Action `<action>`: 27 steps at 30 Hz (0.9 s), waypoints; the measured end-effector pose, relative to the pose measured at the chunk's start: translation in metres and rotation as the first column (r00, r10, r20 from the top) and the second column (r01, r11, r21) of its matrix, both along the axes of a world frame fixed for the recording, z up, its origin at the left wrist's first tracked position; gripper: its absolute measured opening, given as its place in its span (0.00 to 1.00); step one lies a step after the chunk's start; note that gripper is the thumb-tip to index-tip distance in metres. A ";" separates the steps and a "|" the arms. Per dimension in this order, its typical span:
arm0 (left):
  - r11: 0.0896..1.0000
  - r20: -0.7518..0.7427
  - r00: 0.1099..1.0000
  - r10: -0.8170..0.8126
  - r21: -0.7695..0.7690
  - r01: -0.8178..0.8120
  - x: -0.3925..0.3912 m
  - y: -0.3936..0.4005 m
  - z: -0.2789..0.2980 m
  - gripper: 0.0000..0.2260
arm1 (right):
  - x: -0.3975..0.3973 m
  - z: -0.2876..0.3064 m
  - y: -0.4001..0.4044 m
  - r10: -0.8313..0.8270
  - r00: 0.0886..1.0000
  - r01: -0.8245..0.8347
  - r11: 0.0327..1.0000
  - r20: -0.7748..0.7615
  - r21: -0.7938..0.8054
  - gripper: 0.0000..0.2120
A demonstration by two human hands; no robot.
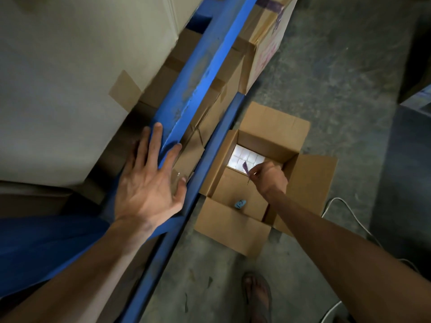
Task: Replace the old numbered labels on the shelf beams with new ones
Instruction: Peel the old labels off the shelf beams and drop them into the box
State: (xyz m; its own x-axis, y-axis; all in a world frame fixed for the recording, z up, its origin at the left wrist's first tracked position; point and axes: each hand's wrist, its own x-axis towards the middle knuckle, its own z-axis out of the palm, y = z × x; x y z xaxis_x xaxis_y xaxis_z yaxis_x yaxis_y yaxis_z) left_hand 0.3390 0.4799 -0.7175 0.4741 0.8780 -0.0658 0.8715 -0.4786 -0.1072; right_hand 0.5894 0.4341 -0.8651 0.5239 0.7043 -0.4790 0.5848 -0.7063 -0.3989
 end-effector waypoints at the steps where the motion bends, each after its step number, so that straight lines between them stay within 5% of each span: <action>1: 1.000 0.000 1.000 0.001 -0.001 -0.001 0.000 0.000 0.000 0.31 | -0.001 0.000 0.001 0.003 1.000 -0.002 1.000 0.021 -0.016 0.12; 12: 1.000 -0.005 1.000 0.005 0.010 -0.005 0.001 -0.001 0.000 0.31 | 0.009 -0.001 -0.003 0.019 0.998 -0.018 1.000 0.066 -0.009 0.09; 21: 1.000 0.022 1.000 0.000 0.010 -0.001 0.000 -0.001 0.002 0.31 | 0.004 0.039 -0.010 0.070 0.958 0.012 0.960 -0.279 0.280 0.08; 27: 0.972 0.044 0.997 0.065 -0.229 -0.053 0.004 -0.008 0.028 0.34 | -0.005 0.122 -0.016 0.216 0.866 0.060 0.852 -0.452 0.521 0.05</action>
State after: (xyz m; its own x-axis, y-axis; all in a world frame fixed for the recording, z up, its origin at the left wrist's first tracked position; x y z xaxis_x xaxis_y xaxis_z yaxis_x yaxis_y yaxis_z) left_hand 0.3426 0.4721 -0.6897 0.4302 0.8691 -0.2441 0.9002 -0.4332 0.0441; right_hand 0.5845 0.4184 -0.7431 0.2576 0.9416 -0.2168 0.2658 -0.2847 -0.9210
